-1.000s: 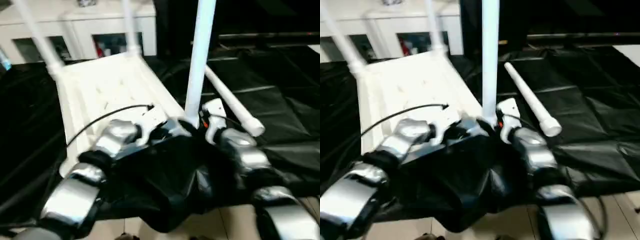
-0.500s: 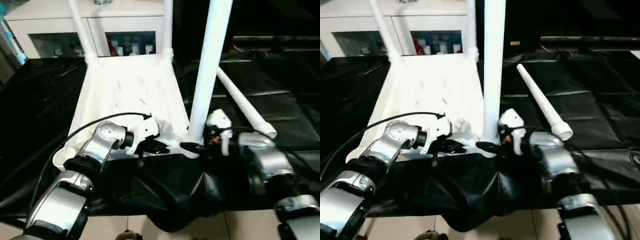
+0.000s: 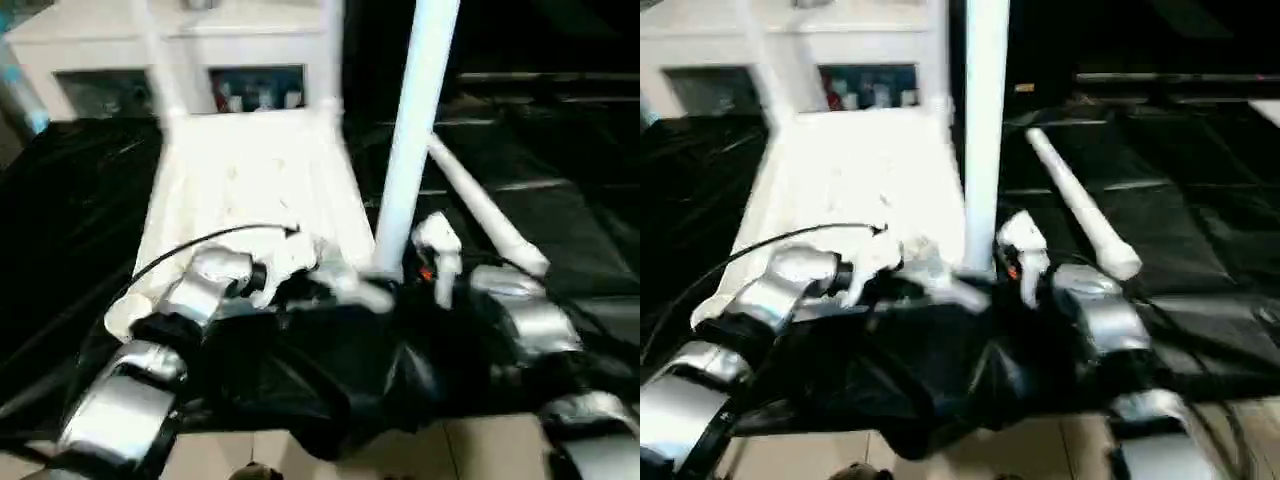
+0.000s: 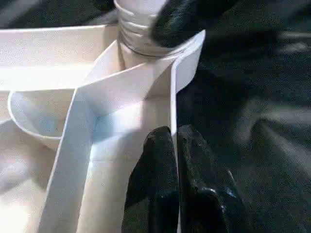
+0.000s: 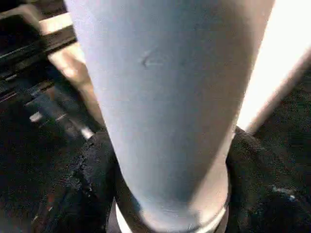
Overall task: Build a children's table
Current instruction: Rotate leg to tighten
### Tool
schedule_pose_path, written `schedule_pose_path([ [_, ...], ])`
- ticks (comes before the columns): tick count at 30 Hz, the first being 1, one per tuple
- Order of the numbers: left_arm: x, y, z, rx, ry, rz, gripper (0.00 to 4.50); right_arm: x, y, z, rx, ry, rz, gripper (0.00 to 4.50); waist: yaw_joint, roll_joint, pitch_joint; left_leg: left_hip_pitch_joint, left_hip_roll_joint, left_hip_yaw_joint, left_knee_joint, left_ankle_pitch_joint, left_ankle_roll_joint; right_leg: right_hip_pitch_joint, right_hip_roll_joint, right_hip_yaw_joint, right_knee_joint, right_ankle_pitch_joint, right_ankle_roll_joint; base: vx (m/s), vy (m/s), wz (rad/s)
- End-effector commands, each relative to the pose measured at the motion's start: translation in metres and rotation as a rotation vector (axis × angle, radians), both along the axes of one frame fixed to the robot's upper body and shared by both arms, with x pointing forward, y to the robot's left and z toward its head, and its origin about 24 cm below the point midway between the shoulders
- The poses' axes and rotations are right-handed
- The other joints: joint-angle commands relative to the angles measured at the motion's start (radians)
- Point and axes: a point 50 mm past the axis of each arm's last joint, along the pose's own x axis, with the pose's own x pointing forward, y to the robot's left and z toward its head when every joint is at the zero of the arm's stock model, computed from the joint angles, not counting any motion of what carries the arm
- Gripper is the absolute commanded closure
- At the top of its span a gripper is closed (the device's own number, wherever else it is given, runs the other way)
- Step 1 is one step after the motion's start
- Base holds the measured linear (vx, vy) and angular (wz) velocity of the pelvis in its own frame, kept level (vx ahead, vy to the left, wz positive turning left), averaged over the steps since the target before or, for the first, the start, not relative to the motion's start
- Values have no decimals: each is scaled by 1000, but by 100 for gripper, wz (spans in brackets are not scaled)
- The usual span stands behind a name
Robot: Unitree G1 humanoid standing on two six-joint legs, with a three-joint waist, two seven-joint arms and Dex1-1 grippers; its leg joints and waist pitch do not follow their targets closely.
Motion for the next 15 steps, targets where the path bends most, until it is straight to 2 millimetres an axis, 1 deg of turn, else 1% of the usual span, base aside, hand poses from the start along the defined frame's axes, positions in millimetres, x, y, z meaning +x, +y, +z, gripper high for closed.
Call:
schedule_pose_path([
  [1,13,-13,11,-23,-61,111,450,1,-1,-26,-58,103,-205,181,-10,-10,-61,30,45,-35,-80,-381,-24,29,-65,36,-95,-492,-166,0,0,0],
  [2,16,-18,12,-25,-72,154,450,4,2,-28,-44,118,-267,181,-17,-13,-62,29,42,-37,-80,-388,-25,32,-66,34,-98,-502,-158,0,0,0],
  [3,16,-18,12,-25,-72,154,450,4,2,-28,-44,118,-267,181,-20,-13,-62,30,43,-36,-80,-392,-22,30,-65,34,-102,-506,-156,0,0,0],
  [4,18,-23,13,-33,-73,189,450,6,6,-30,-37,127,-316,182,-23,-8,-62,30,42,-37,-80,-402,-15,30,-63,33,-104,-506,-152,0,0,0],
  [5,20,-29,15,-43,-76,222,450,9,11,-30,-27,136,-355,182,-24,-9,-63,29,41,-35,-80,-402,-12,28,-63,34,-104,-498,-153,0,0,0],
  [6,20,-30,15,-44,-77,226,450,9,12,-30,-26,137,-361,182,-25,-10,-64,31,41,-36,-79,-396,-11,28,-63,34,-103,-484,-159,0,0,0],
  [7,21,-37,17,-53,-79,246,450,12,21,-30,-5,152,-400,182,-24,-3,-65,28,41,-37,-80,-387,-7,32,-63,34,-102,-461,-163,0,0,0],
  [8,21,-41,17,-56,-82,246,450,13,27,-30,-6,151,-398,182,-28,-6,-66,26,42,-36,-81,-383,-4,32,-62,36,-100,-433,-170,0,0,0],
  [9,21,-45,18,-60,-85,247,450,14,34,-29,-7,150,-395,182,-28,-5,-67,27,41,-35,-80,-381,-4,31,-61,35,-99,-422,-175,0,0,0],
  [10,21,-49,19,-63,-90,240,450,15,45,-27,-6,135,-364,182,-29,-5,-68,24,41,-35,-81,-376,-5,33,-62,35,-95,-394,-186,0,0,0],
  [11,20,-50,19,-63,-92,238,450,15,48,-27,-8,129,-353,182,-30,-5,-68,23,41,-35,-82,-376,-4,35,-60,35,-95,-384,-188,0,0,0],
  [12,20,-52,19,-62,-96,234,450,15,52,-26,-12,120,-336,182,-28,-5,-70,25,41,-32,-79,-369,4,34,-61,37,-93,-351,-198,0,0,0],
  [13,19,-51,19,-63,-104,205,450,16,57,-20,40,99,-286,147,-28,-9,-71,21,41,-31,-78,-351,15,39,-61,37,-89,-317,-208,0,0,0],
  [14,19,-49,19,-64,-104,189,450,16,57,-17,57,86,-271,112,-27,-8,-72,21,41,-30,-77,-337,26,40,-62,38,-86,-293,-217,0,0,0],
  [15,18,-48,19,-66,-103,178,450,16,56,-16,63,78,-256,112,-26,-8,-72,19,40,-29,-76,-326,36,43,-62,37,-86,-287,-221,0,0,0],
])
